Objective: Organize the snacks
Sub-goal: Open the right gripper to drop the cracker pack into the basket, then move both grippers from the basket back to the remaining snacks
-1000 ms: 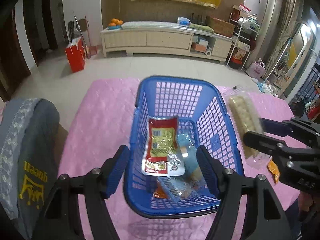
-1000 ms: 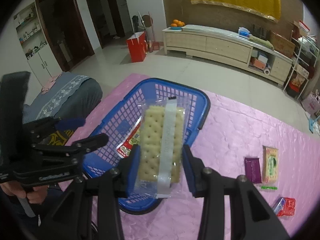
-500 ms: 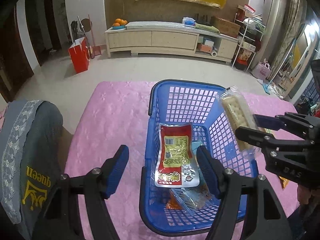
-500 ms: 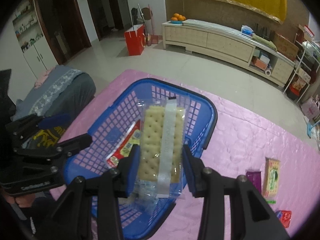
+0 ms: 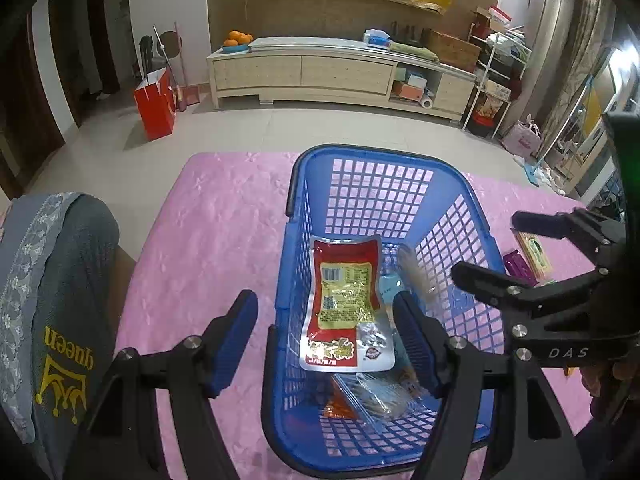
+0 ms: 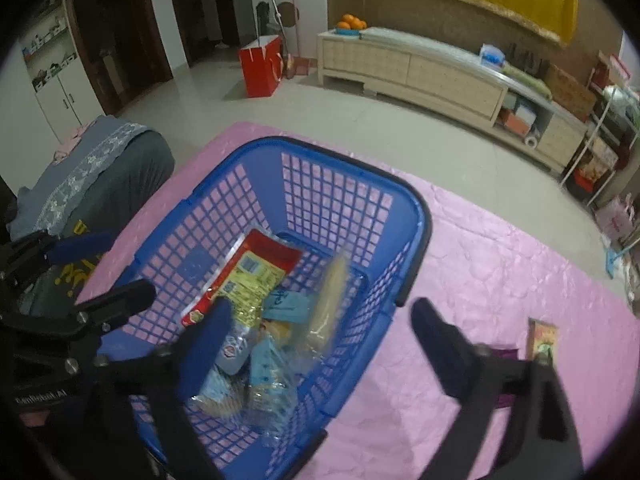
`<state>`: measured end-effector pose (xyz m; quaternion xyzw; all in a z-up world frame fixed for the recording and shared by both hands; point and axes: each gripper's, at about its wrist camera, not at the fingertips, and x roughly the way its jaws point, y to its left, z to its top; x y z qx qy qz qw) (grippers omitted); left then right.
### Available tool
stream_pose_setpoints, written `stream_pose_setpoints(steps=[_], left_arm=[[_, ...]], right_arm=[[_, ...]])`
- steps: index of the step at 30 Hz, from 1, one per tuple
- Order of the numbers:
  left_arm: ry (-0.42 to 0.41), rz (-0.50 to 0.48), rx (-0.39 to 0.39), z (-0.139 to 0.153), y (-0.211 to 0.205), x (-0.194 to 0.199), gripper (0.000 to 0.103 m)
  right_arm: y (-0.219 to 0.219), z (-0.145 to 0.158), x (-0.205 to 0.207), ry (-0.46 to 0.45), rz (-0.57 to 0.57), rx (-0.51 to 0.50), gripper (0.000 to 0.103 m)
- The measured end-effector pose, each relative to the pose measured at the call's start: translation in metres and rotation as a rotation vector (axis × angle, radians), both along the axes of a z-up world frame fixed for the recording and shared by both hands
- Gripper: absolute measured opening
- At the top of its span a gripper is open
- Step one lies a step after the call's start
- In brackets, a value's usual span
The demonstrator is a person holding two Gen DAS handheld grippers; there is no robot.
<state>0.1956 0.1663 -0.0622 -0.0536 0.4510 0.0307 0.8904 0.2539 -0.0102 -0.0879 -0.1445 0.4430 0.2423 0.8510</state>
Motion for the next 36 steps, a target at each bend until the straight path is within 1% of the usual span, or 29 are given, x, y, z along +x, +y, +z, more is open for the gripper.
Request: stream_pose_setpoints(steps=[2, 4, 6, 10, 12, 15, 18, 20, 23, 30, 33, 36], left_arm=[[0.007, 0.001, 0.000, 0.000, -0.002, -0.004, 0.068], [-0.001, 0.003, -0.001, 0.004, -0.005, -0.009, 0.068], [-0.013, 0.001, -0.007, 0.009, -0.008, -0.014, 0.068], [-0.064, -0.006, -0.016, 0.025, -0.019, -0.027, 0.068], [-0.084, -0.026, -0.014, 0.033, -0.028, -0.036, 0.068], [-0.111, -0.066, 0.012, 0.046, -0.048, -0.046, 0.069], [-0.138, -0.111, 0.049, 0.055, -0.071, -0.056, 0.080], [-0.152, -0.136, 0.072, 0.060, -0.087, -0.060, 0.080], [-0.150, -0.171, 0.072, 0.063, -0.105, -0.062, 0.081], [-0.144, -0.225, 0.049, 0.064, -0.146, -0.058, 0.081], [-0.138, -0.246, 0.045, 0.061, -0.163, -0.055, 0.081], [-0.131, -0.270, 0.040, 0.058, -0.184, -0.051, 0.081]], right_arm=[[-0.008, 0.003, -0.004, -0.005, -0.017, 0.000, 0.097], [-0.017, 0.006, -0.008, 0.012, -0.028, 0.020, 0.097], [-0.028, 0.013, -0.013, 0.009, -0.047, 0.044, 0.097], [-0.046, 0.033, -0.034, -0.080, -0.074, 0.046, 0.098], [-0.054, 0.040, -0.045, -0.098, -0.075, 0.057, 0.103], [-0.070, 0.052, -0.057, -0.110, -0.092, 0.078, 0.103], [-0.087, 0.062, -0.066, -0.117, -0.120, 0.086, 0.103], [-0.099, 0.064, -0.069, -0.114, -0.145, 0.092, 0.103], [-0.121, 0.069, -0.076, -0.114, -0.182, 0.100, 0.103], [-0.172, 0.078, -0.088, -0.168, -0.276, 0.091, 0.103], [-0.196, 0.078, -0.089, -0.146, -0.314, 0.132, 0.103], [-0.216, 0.077, -0.091, -0.141, -0.350, 0.141, 0.103]])
